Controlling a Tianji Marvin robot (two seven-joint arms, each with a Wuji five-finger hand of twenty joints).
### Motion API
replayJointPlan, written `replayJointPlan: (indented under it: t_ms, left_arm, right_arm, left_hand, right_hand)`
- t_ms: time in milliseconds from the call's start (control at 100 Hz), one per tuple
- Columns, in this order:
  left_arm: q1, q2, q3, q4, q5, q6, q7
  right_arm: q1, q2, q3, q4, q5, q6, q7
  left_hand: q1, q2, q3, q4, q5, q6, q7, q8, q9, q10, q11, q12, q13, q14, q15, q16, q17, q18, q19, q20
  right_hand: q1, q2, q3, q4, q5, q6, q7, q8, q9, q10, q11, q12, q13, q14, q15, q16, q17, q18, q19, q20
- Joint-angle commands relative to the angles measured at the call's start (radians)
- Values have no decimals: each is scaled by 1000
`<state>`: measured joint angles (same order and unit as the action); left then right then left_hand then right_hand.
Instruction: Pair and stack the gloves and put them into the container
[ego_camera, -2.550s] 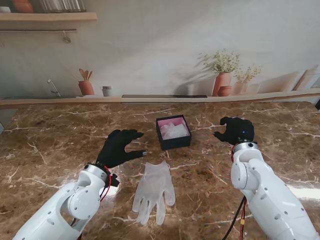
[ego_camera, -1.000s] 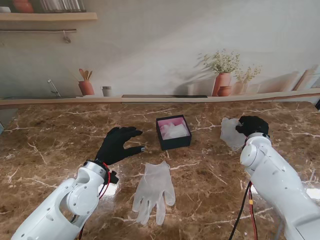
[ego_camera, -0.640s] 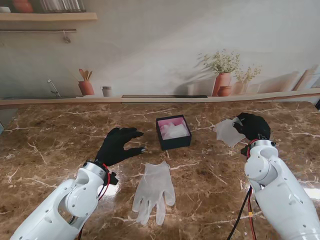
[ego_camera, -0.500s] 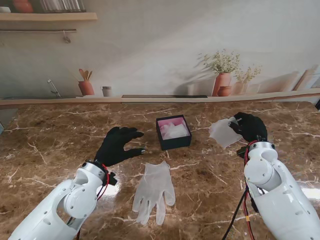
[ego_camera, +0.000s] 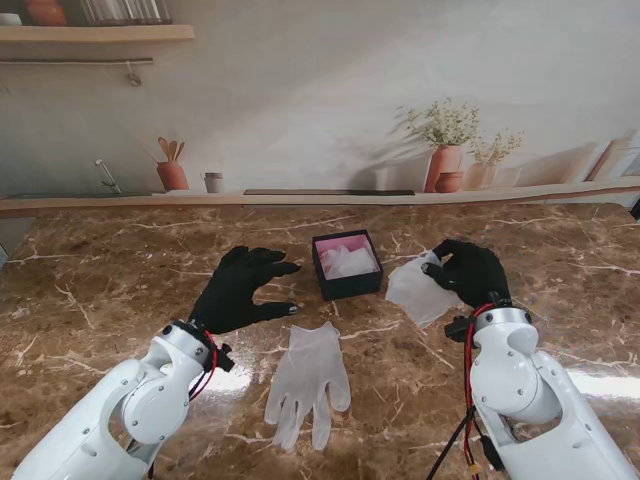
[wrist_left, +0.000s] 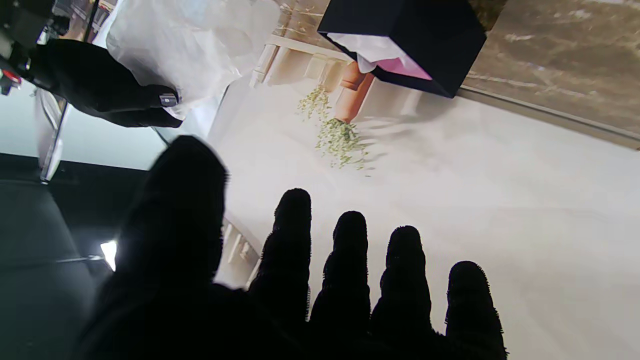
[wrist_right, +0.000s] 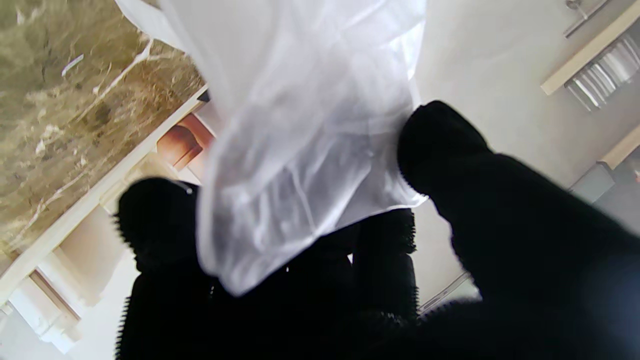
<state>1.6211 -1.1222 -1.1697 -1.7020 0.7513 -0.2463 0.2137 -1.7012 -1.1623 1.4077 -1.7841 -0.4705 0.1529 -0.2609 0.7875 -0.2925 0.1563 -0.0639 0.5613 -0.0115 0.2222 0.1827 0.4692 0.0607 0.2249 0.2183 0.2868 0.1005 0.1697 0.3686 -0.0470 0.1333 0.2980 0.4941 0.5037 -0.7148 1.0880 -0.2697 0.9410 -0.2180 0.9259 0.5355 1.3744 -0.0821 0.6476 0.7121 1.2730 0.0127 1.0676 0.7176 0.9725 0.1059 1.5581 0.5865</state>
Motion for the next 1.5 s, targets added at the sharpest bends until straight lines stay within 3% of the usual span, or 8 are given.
replayJointPlan:
  t_ms: [0,210,830,1070,1190,1240,1360,1490]
  left_arm:
    - [-1,4,8,-9,25,-16,18]
    - [-33,8,43,19,120,-136,100]
    - [-178,14,244,171,318,-209,391]
    - [-205,1,285,206,315,-194,469]
    - [-205,-22,291,226,270,-203,513]
    - [-193,-36,284,225,227,-217,510]
    - [-169,-52,257,217,164,-234,488]
    - [-153,-59,234,209,135,-230,474]
  right_arm:
    - [-34,-22,-24,-38,26,37,1]
    - [-73,-43,-68,-133,136,105,-28]
    - [-71,-91,-158,-288,480,217,-69]
    - [-71,-88,-174,-304,545,232,-32]
    - [-70,-85,-178,-304,551,247,-16]
    - [-71,-85,-178,-303,554,253,-12]
    - [-73,-84,-176,-299,557,270,-4]
    - [-76,-85,-171,-295,576,283,1]
  left_hand:
    - [-130,-88,292,-13,-55,-52,-7,-5,-32,-23,-8,-9,-28,-18,-32,12,-22,1,-1,33]
    - [-193,-244,546,-47,-118,-150,-17,-12,-90,-41,-10,-10,-82,-41,-36,26,-33,-17,-58,70]
    - [-233,-355,595,-77,-267,-177,-8,-10,-263,-122,-17,-19,-204,-85,-36,62,-24,-71,-153,89]
    - [-204,-321,613,-68,-244,-200,213,116,-251,-129,41,14,-188,-89,-22,87,-23,-78,-149,95]
    - [-126,-178,573,-55,-150,-237,454,291,-195,-129,77,35,-158,-96,-1,107,-28,-83,-129,135]
    - [-11,-154,429,-104,-72,-264,544,339,-170,-131,85,42,-150,-100,3,112,-27,-86,-130,148]
    - [123,-19,238,-72,101,-287,701,305,-126,-138,92,47,-139,-110,8,114,-27,-92,-129,159]
    - [98,-73,285,-69,9,-248,647,309,-137,-127,90,47,-134,-107,12,119,-33,-90,-108,199]
  right_hand:
    - [47,-21,7,-19,33,1,40,-18,69,16,34,18,47,-27,48,24,50,-16,65,-27]
    - [49,-26,5,-4,32,10,42,-46,76,9,64,13,49,-34,89,23,94,-22,81,-42]
    - [32,-31,44,31,31,53,62,-99,83,-11,204,-33,48,-42,226,25,180,-54,191,-69]
    - [32,-35,51,31,33,63,65,-103,83,-7,224,-43,47,-34,242,25,181,-56,206,-63]
    - [32,-35,53,31,33,69,65,-106,83,-6,230,-47,47,-28,249,26,182,-58,210,-62]
    - [31,-35,54,30,34,71,66,-107,83,-4,234,-49,46,-25,252,26,183,-55,217,-59]
    - [32,-36,56,30,33,76,67,-110,82,-1,238,-54,46,-21,255,25,184,-49,226,-55]
    - [32,-37,57,30,34,81,68,-111,82,0,240,-59,45,-16,255,23,185,-48,227,-55]
